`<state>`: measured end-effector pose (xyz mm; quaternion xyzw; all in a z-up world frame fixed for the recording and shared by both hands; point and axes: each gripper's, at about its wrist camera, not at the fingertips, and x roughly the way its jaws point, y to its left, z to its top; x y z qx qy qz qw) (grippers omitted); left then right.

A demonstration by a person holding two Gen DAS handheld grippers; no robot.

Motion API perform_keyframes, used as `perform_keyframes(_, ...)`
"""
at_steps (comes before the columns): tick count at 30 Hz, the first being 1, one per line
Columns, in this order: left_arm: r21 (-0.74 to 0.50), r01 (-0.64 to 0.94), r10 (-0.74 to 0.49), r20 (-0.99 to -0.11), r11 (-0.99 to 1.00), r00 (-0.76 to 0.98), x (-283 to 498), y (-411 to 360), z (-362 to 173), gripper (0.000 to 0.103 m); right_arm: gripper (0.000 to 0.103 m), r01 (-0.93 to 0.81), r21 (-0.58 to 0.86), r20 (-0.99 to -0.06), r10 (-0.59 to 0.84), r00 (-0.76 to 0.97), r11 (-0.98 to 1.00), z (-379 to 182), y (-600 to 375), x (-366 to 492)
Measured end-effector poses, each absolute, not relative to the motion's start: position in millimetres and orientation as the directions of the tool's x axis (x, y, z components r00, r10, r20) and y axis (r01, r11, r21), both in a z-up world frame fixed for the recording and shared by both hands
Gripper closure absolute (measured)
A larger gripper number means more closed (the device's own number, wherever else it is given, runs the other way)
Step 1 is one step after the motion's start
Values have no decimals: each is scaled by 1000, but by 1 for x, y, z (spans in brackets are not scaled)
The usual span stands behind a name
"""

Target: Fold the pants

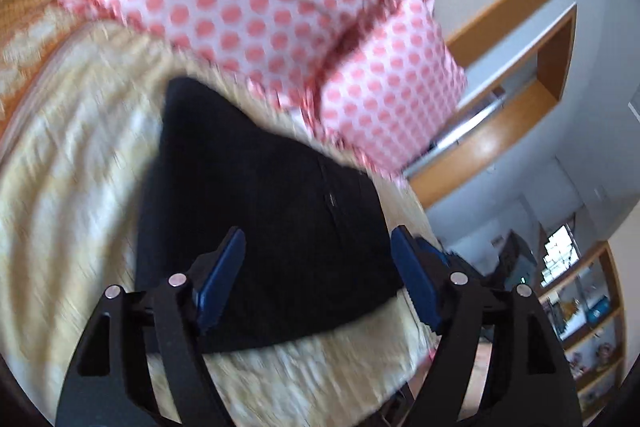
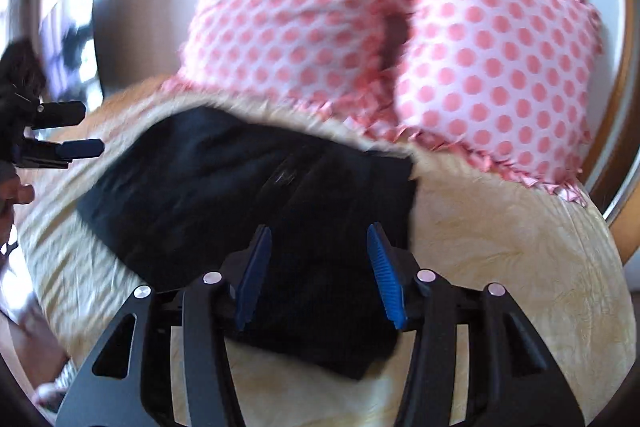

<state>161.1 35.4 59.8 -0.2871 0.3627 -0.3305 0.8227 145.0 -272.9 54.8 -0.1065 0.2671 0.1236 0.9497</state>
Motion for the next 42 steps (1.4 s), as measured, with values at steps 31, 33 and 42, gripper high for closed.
perform_keyframes(31,-157,108,-177,-545,982,820,28,0,15,6,16,-105,79,-514,131,848,991,-13,-256,38)
perform_keyframes(33,-126,110,-161,-549,986,820,30,-4,12,6,16,-105,62,-515,122,848,993,-15,-251,37)
perform_keyframes(42,-53,85,-100,-570,995,816,34,-10,1,2,11,-85,17,-507,82,858,996,-19,-241,35)
